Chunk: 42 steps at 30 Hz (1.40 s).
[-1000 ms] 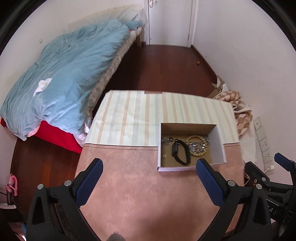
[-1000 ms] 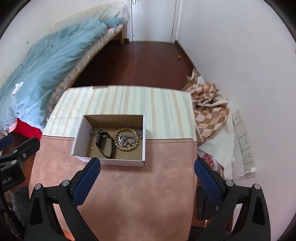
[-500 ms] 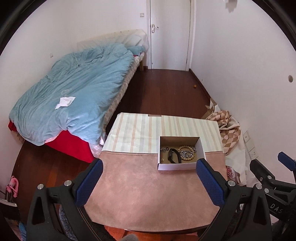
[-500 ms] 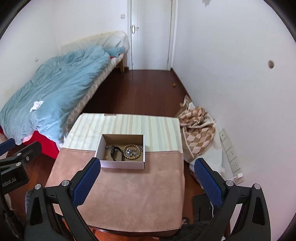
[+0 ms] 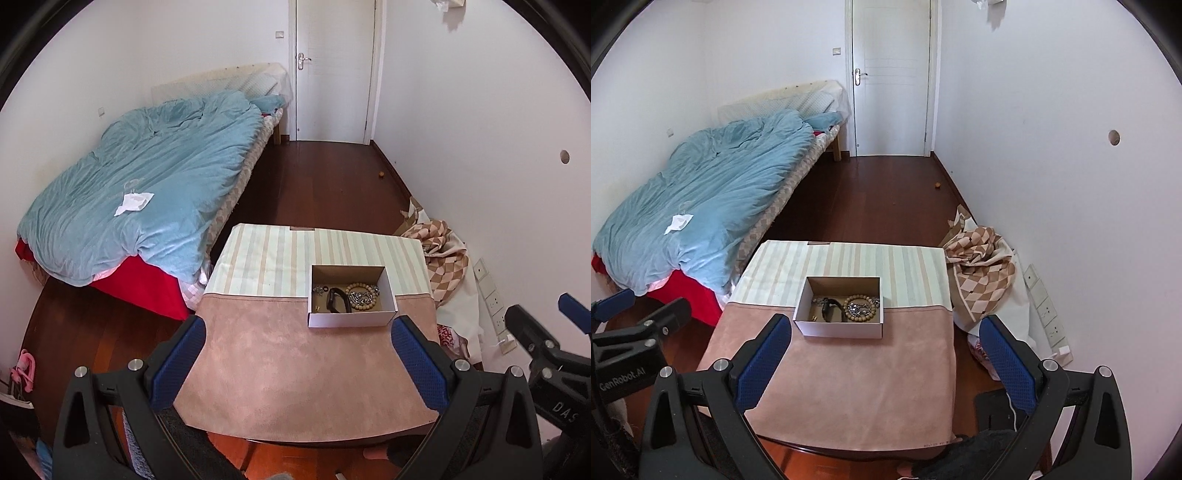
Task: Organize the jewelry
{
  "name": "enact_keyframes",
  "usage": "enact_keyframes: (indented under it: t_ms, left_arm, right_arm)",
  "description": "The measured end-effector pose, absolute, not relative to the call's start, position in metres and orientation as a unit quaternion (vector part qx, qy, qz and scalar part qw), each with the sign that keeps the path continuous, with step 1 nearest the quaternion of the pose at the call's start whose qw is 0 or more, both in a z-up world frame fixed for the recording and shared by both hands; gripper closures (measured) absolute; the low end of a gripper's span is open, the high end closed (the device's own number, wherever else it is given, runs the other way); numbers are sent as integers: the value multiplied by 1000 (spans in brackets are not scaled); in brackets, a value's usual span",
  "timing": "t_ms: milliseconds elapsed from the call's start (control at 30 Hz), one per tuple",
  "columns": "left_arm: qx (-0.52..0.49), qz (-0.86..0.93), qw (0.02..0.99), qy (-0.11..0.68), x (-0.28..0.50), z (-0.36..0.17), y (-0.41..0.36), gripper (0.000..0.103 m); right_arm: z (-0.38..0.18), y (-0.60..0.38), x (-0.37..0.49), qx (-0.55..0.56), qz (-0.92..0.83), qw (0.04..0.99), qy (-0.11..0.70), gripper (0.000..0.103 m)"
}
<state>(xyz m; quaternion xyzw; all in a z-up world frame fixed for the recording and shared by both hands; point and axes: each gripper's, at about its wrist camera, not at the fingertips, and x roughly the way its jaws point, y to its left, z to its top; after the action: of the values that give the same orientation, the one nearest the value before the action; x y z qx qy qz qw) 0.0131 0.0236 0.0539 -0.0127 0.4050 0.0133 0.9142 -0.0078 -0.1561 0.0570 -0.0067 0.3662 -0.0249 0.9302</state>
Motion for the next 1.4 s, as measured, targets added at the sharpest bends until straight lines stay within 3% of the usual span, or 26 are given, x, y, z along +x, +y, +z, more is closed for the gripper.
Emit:
enact_keyframes:
  t_ms: [800,1400]
  left_arm:
    - [-15,27,884,467,88,31,16,0]
    - [-16,29,882,471,97,34,15,0]
  right_arm:
    - [25,-161,88,-12,-34,901,433,0]
    - [22,-163,97,-17,-33,898,439,0]
